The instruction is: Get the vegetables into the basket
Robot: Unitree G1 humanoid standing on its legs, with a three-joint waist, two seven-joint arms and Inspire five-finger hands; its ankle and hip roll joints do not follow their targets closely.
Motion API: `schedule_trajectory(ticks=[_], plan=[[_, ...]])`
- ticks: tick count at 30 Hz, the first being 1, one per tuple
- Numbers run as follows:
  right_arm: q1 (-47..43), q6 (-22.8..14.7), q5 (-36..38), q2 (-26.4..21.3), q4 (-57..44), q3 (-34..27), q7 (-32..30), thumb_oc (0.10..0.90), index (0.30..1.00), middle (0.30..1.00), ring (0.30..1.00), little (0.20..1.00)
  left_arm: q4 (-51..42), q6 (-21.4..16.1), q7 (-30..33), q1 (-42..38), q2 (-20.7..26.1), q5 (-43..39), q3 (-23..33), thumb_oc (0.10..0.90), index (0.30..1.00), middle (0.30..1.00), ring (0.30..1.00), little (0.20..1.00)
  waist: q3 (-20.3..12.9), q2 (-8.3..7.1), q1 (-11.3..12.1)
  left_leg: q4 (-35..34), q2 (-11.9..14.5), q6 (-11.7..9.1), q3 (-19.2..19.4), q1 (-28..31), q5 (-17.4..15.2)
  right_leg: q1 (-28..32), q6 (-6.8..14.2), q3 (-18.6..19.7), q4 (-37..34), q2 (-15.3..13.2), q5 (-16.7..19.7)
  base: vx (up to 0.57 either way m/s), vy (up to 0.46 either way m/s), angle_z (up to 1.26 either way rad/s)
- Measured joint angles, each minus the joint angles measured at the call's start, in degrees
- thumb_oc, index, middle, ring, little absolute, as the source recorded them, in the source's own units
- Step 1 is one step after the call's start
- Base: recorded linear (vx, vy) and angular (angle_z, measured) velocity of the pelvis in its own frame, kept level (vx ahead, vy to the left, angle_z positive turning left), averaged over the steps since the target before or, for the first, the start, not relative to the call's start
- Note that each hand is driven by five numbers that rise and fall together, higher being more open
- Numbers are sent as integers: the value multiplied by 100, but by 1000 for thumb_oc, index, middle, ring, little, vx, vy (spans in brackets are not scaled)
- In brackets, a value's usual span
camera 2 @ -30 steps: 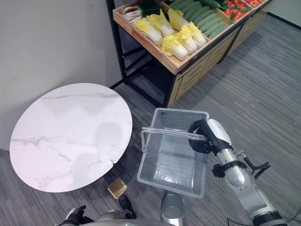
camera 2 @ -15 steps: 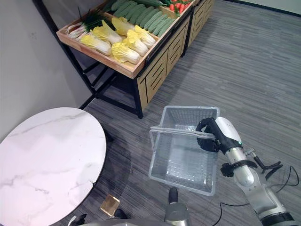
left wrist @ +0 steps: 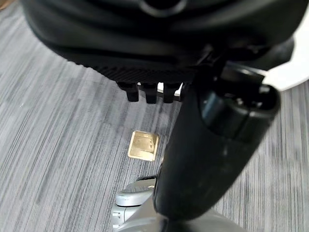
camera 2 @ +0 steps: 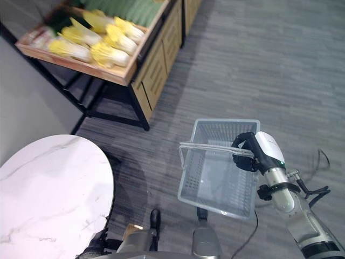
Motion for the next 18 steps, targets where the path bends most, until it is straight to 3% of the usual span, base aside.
schedule_trajectory(ticks=[4,10,14,15,18], plan=[[-32,-17,2,137,6,7,11,400,300,300,300,300,-44,-44,-27,-75,63,23,-161,900,1000,1000,1000,1000,54,-101,-46,-112,-196,156,374,235,-44,51,62,332,-86,-151,91,46,232,-41],[-343,-15,3,456,37,58,50,400,300,300,300,300,-60,-96,-70,-277,193,57,-203,900,1000,1000,1000,1000,83,-200,-26,-351,-252,271,943,495,-101,-129,156,807,15,-149,153,10,207,-55],[-431,0,0,631,101,172,55,400,300,300,300,300,2,-61,-64,-278,300,69,-191,900,1000,1000,1000,1000,90,-323,-21,-454,-111,370,1492,681,-92,-385,314,343,184,-30,452,9,22,-66],[-429,0,0,621,101,169,47,400,300,300,300,300,-34,-57,-54,-275,334,68,-191,900,1000,1000,1000,1000,88,-333,-50,-462,-53,411,1551,688,-91,-372,325,-164,144,-123,363,4,-20,-31],[-429,0,-4,624,93,169,45,400,300,300,300,300,-77,-72,-38,-270,389,69,-193,900,1000,1000,1000,1000,77,-350,-6,-475,50,378,1599,658,-70,-287,373,-433,160,-441,358,17,-58,-17]])
